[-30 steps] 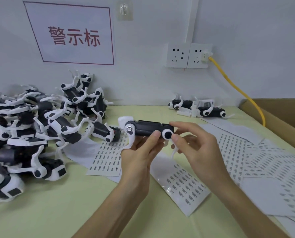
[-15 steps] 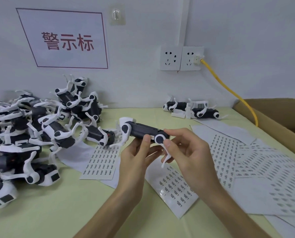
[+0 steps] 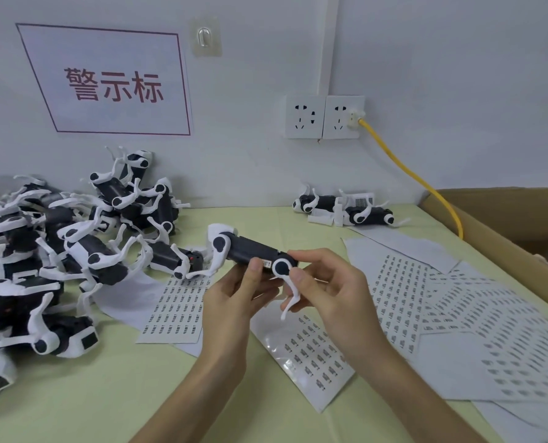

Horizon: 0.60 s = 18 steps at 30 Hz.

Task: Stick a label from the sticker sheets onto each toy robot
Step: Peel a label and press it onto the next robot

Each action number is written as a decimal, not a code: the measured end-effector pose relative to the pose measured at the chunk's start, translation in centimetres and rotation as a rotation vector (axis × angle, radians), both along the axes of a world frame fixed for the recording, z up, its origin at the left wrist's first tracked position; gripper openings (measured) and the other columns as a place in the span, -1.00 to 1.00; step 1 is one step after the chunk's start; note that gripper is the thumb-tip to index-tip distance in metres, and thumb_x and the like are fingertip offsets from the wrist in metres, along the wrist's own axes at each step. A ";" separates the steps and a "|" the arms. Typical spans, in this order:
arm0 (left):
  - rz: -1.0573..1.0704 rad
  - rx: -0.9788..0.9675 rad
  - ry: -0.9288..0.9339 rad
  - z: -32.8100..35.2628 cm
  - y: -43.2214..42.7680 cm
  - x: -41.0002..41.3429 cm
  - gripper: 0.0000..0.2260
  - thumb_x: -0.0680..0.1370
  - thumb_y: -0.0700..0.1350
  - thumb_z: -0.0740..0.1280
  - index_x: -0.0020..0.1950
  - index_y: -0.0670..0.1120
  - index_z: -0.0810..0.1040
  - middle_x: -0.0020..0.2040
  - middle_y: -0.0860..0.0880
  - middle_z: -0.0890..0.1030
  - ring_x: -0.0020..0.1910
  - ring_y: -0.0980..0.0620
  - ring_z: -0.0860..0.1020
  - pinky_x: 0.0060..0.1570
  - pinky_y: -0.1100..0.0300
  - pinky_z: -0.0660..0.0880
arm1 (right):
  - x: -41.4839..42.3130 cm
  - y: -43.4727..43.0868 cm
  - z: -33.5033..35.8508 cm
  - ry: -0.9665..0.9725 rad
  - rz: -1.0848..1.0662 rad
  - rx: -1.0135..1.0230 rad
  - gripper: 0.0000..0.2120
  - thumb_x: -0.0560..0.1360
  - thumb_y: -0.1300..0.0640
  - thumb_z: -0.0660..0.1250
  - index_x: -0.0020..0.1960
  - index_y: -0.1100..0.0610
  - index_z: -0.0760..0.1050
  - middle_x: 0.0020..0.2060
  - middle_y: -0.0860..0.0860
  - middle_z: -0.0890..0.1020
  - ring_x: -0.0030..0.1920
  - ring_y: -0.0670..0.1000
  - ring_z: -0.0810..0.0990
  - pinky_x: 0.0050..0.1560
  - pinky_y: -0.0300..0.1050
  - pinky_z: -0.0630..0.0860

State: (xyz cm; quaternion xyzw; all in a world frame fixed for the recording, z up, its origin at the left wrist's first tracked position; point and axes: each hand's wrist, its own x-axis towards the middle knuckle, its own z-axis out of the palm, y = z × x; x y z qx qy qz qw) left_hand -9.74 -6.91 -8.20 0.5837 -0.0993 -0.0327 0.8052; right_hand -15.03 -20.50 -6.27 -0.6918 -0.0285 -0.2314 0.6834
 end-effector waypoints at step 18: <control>0.022 0.015 -0.013 0.1 0.4 0.1 -0.76 0.44 0.03 0.52 0.04 -0.05 0.75 -0.03 -0.13 0.77 -0.02 -0.11 0.75 0.18 0.01 0.58 | -0.1 -0.2 0.1 0.024 -0.005 -0.116 -0.81 0.57 0.19 0.43 0.10 -0.07 0.64 -0.24 0.02 0.68 -0.16 -0.05 0.67 -0.16 -0.16 0.61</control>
